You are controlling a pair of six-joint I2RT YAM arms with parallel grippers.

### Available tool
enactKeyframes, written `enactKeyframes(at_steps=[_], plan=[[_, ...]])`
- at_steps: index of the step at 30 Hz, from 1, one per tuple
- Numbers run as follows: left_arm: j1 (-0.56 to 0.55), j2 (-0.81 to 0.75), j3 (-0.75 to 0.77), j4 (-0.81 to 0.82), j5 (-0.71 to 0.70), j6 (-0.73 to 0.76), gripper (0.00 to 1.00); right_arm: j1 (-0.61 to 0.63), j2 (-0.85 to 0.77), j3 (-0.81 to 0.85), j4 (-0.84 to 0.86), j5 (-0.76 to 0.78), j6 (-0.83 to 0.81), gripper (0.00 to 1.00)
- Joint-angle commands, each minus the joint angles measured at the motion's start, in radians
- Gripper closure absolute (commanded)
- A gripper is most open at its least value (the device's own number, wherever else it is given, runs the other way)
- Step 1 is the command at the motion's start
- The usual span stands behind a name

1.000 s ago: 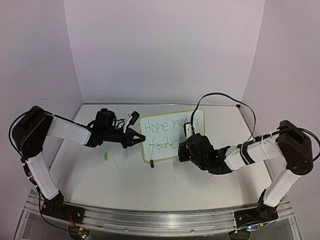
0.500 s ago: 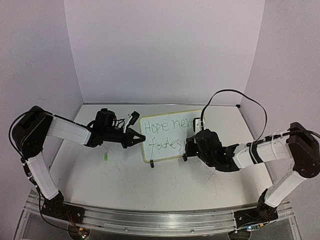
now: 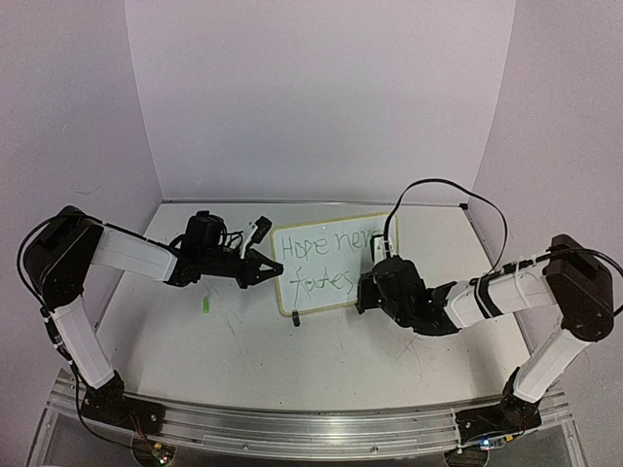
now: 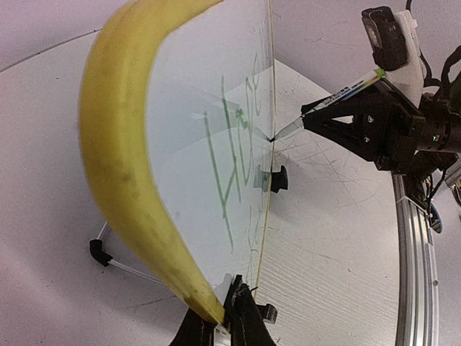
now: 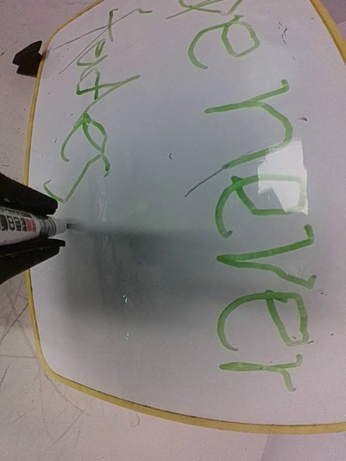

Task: Write a sentence on the whiteboard
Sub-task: Write a sentence on the whiteboard, then pick up the pen cap from the center of the board.

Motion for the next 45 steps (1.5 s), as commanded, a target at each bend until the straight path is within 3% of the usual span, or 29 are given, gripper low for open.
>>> enactKeyframes(at_steps=[1, 7, 13, 24, 29, 32, 37, 41, 45], plan=[[0.018, 0.055, 0.008, -0.102, -0.203, 0.114, 1.0, -0.005, -0.022, 0.031, 0.045, 0.036, -0.019, 1.0], [0.018, 0.062, 0.011, -0.106, -0.224, 0.113, 1.0, 0.008, -0.263, -0.036, -0.08, -0.119, 0.038, 1.0], [0.018, 0.065, 0.023, -0.123, -0.23, 0.113, 0.98, -0.012, -0.434, -0.059, -0.191, -0.087, -0.044, 1.0], [0.018, -0.021, 0.054, -0.221, -0.332, 0.099, 0.6, -0.043, -0.56, -0.065, -0.205, -0.028, -0.224, 1.0], [0.018, -0.128, 0.056, -0.322, -0.368, 0.058, 0.53, -0.045, -0.586, -0.087, -0.181, -0.028, -0.271, 1.0], [0.018, -0.234, 0.02, -0.36, -0.414, -0.01, 0.5, -0.045, -0.598, -0.107, -0.165, -0.037, -0.28, 1.0], [0.017, -0.375, -0.033, -0.485, -0.546, -0.248, 0.43, -0.045, -0.574, -0.092, -0.166, -0.063, -0.31, 1.0], [0.018, -0.432, -0.034, -0.703, -0.763, -0.449, 0.43, -0.045, -0.536, -0.068, -0.19, -0.03, -0.3, 1.0], [0.02, -0.427, -0.01, -0.897, -0.856, -0.573, 0.42, -0.044, -0.541, -0.059, -0.192, 0.003, -0.27, 0.97]])
